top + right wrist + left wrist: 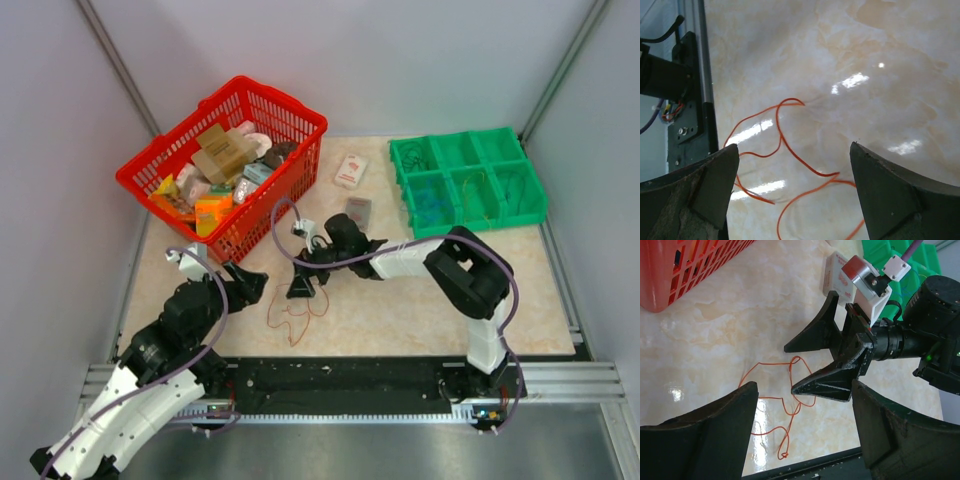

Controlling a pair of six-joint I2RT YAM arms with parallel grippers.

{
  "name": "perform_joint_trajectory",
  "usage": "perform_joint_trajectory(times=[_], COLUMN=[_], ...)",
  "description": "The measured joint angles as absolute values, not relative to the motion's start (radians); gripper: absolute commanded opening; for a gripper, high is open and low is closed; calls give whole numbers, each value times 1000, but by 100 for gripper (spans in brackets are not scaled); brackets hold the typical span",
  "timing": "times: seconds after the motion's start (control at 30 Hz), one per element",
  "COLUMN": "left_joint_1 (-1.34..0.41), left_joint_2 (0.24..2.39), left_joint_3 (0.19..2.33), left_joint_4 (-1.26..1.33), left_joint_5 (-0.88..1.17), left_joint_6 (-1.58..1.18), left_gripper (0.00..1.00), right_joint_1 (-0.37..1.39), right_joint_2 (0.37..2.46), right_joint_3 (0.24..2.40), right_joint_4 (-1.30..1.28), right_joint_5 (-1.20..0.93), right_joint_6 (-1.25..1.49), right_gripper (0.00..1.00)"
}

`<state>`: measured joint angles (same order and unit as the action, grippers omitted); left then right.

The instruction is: Untangle the cables

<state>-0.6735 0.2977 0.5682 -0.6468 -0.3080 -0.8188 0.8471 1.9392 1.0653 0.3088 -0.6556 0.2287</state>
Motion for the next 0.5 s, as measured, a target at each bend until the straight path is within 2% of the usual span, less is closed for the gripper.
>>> perform_joint_trajectory(times=[0.2, 0.5], left_joint_1=[-673, -673], left_joint_2=[306, 324], left_joint_3=[568, 568], left_joint_4=[-652, -651], left_joint_5=[-304, -300], left_joint_6=[-822, -826], left_gripper=[79, 79], right_joint_1=[910, 1075], right_joint_2=[1944, 1897], right_joint_3=[1067, 1043], right_joint_4=[319, 180], right_joint_5=[-690, -315], right_joint_6=[255, 228], right_gripper=[91, 93])
